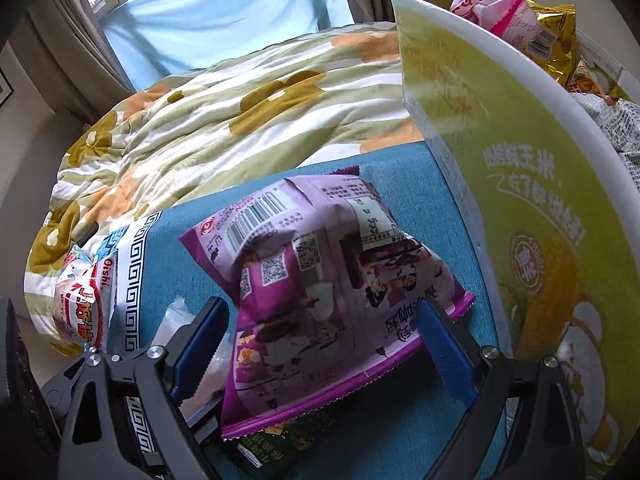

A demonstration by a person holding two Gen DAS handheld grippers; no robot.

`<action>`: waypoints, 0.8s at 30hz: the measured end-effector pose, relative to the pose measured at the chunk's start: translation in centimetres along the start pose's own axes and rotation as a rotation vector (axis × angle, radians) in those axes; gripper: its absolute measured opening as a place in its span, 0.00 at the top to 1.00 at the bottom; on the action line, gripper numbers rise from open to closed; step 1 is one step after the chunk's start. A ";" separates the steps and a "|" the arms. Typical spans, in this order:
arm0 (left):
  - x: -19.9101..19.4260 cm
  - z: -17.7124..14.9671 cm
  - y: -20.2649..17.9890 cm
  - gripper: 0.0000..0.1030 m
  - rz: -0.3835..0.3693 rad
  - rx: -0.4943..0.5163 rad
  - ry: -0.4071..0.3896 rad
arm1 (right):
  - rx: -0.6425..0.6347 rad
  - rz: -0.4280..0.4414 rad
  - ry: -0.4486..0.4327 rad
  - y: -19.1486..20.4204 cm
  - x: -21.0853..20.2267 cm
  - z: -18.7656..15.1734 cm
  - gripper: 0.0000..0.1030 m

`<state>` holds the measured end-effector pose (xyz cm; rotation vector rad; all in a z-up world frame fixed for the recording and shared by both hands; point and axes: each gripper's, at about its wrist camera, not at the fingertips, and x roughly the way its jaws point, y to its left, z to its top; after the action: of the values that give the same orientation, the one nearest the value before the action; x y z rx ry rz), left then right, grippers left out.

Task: Organize snacks
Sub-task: 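Grasp the white pastry pack with the left tool while the right tool grasps the purple bag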

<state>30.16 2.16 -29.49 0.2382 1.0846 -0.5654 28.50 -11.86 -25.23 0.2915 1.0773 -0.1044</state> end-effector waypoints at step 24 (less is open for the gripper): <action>-2.5 -2.0 -1.1 0.42 -0.003 -0.028 -0.002 | -0.191 -0.040 -0.101 1.5 -1.2 0.5 0.57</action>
<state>27.16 2.95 -28.09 0.2111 1.0904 -0.5526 28.74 -10.60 -23.67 0.0919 0.9853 -0.0504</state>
